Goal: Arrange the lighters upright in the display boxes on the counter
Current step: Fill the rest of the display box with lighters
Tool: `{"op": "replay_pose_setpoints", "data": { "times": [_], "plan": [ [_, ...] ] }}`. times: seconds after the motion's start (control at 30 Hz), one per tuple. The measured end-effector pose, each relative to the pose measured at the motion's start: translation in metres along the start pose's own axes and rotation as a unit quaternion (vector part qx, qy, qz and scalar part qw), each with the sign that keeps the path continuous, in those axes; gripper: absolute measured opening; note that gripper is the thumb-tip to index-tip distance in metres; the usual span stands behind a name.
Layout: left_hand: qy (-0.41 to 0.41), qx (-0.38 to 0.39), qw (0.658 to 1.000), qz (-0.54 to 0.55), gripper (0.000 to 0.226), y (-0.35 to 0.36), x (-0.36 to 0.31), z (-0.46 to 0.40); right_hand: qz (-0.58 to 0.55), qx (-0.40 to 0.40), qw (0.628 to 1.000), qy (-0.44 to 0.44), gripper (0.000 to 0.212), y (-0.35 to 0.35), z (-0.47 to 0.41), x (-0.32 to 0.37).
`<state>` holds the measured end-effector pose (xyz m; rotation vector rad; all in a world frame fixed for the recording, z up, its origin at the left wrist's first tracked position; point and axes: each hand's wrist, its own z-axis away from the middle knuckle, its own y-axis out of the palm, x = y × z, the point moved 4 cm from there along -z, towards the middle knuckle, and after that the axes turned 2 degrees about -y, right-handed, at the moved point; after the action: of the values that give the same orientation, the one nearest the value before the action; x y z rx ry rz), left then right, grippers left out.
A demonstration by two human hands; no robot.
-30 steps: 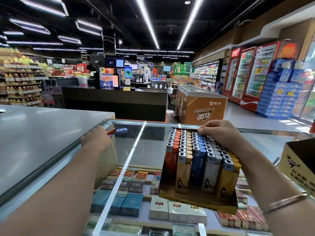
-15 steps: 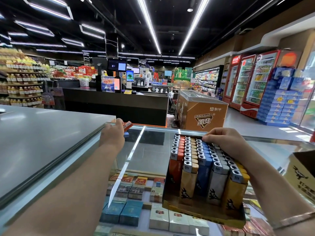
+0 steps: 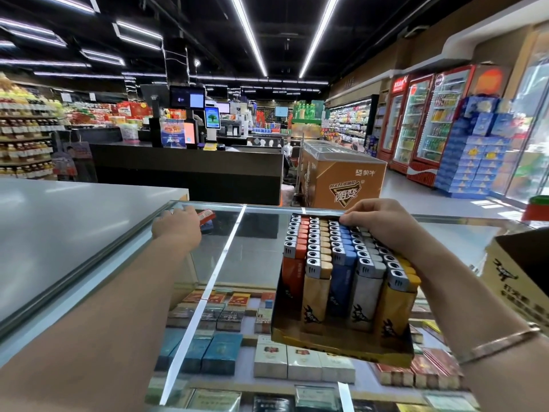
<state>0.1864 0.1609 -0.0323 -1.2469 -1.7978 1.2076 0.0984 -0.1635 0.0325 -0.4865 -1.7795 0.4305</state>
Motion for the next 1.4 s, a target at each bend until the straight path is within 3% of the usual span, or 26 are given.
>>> {"op": "replay_pose_setpoints", "data": {
  "times": [0.17,0.3,0.4,0.47,0.53,0.63,0.7,0.83,0.9,0.97,1.03,1.1,1.17,1.33,1.4],
  "plan": [
    [-0.011,-0.002,0.998,0.064,0.044,-0.011,0.004,0.002,0.001,-0.002,1.0,-0.002,0.009,0.0,0.001,0.0],
    [0.002,-0.019,0.999,0.043,0.04,-0.021,0.003,0.015,-0.018,-0.012,1.0,-0.003,0.009,-0.001,0.002,0.001],
    [0.013,-0.045,0.984,0.173,0.031,-0.039,-0.006,0.032,-0.023,-0.009,1.0,-0.003,0.009,0.0,0.004,0.002],
    [0.045,-0.081,0.942,0.323,0.026,-0.062,-0.017,0.044,-0.026,0.0,1.0,-0.003,0.008,0.001,0.005,0.002],
    [0.091,-0.083,0.862,0.492,0.035,-0.091,-0.03,0.059,-0.033,0.012,0.999,0.004,0.007,0.0,0.006,0.002],
    [0.157,0.021,0.695,0.701,0.056,-0.126,-0.049,0.09,-0.059,0.039,0.997,0.022,0.008,-0.001,0.007,-0.001],
    [0.175,0.078,0.646,0.739,0.051,-0.137,-0.058,0.109,-0.082,0.03,0.996,0.024,0.009,-0.003,0.01,-0.002],
    [0.178,0.145,0.594,0.771,0.039,-0.141,-0.065,0.124,-0.086,-0.082,0.99,-0.081,0.014,-0.018,0.017,0.014],
    [0.167,0.165,0.573,0.785,0.038,-0.139,-0.063,0.123,-0.106,-0.099,0.977,-0.158,0.011,-0.021,0.026,0.032],
    [0.144,0.18,0.547,0.805,0.038,-0.135,-0.06,0.12,-0.101,-0.067,0.962,-0.244,0.011,-0.017,0.037,0.051],
    [0.137,0.191,0.53,0.815,0.036,-0.133,-0.06,0.117,-0.037,-0.008,0.948,-0.315,0.025,-0.005,0.049,0.067],
    [0.143,0.202,0.518,0.819,0.029,-0.133,-0.062,0.116,0.031,0.051,0.935,-0.349,0.04,0.013,0.059,0.076],
    [0.148,0.21,0.498,0.828,0.021,-0.133,-0.065,0.116,0.068,0.07,0.925,-0.367,0.042,0.028,0.064,0.08],
    [0.15,0.196,0.505,0.827,0.024,-0.132,-0.069,0.119,0.053,0.011,0.921,-0.385,0.024,0.033,0.069,0.084],
    [0.133,0.178,0.519,0.826,0.028,-0.129,-0.067,0.117,-0.001,-0.019,0.93,-0.367,0.029,0.022,0.066,0.083]
  ]
}}
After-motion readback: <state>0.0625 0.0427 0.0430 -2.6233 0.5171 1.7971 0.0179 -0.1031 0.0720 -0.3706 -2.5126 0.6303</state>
